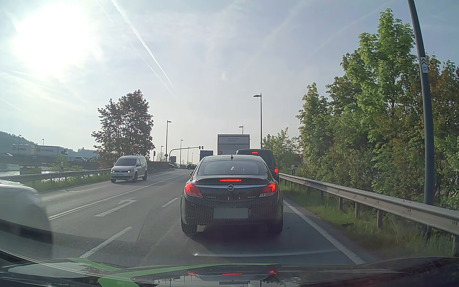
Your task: Follow the waypoints while adhering to traffic rules and regulations
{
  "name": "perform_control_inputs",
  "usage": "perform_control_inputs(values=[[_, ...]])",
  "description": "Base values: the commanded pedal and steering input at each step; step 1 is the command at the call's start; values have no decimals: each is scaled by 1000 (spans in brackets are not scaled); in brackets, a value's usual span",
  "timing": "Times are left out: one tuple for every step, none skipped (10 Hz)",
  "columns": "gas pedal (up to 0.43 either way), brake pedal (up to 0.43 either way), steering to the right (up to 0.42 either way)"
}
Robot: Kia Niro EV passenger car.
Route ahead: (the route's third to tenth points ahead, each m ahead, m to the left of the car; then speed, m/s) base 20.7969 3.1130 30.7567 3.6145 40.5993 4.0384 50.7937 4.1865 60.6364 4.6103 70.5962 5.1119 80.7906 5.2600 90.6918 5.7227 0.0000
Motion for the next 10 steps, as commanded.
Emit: perform_control_inputs(values=[[0, 470, 3], [0, 470, 3], [0, 470, 3], [0, 470, 3], [0, 470, 3], [0, 470, 3], [0, 470, 3], [0, 470, 3], [0, 470, 3], [0, 470, 3]])
